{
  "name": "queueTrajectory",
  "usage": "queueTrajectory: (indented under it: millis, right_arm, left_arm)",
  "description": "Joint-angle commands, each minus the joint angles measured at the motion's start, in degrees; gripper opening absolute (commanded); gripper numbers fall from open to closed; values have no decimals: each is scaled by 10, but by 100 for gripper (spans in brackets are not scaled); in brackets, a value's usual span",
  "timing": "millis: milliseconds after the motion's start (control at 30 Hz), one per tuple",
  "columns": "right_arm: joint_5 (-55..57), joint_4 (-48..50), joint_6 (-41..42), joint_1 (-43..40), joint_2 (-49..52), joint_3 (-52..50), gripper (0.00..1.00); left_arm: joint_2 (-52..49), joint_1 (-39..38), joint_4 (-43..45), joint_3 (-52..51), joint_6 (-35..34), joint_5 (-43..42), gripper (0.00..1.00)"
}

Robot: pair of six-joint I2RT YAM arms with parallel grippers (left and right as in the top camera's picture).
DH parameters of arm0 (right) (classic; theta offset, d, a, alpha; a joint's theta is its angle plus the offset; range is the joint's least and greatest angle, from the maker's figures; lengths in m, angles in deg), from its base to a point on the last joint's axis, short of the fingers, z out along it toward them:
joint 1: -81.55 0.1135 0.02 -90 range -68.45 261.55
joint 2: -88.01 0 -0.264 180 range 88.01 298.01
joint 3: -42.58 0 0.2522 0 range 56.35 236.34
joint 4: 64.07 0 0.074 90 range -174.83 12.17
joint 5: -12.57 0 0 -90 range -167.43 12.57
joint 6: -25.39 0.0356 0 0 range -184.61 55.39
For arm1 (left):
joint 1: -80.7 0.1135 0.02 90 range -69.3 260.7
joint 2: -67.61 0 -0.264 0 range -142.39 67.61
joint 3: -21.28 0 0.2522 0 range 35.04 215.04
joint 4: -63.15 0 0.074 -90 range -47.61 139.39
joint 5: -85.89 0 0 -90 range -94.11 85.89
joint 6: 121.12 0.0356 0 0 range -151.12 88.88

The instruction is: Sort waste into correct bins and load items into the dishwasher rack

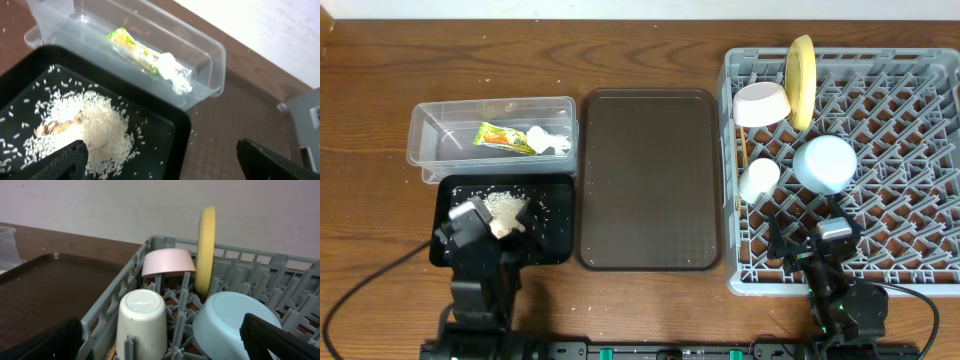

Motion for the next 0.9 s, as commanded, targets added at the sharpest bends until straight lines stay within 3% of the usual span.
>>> queueTrajectory:
  millis: [0, 367, 867]
  right_arm:
    - [3, -3, 2, -3, -1, -1, 99]
    - [3, -3, 2, -3, -1, -1, 99]
    - [3, -3, 2, -3, -1, -1, 99]
  left_arm:
    - [46, 2, -3, -56, 2, 9, 98]
    - [137, 2, 264, -173, -24, -5, 98]
    - [199, 2, 270, -239, 4, -29, 98]
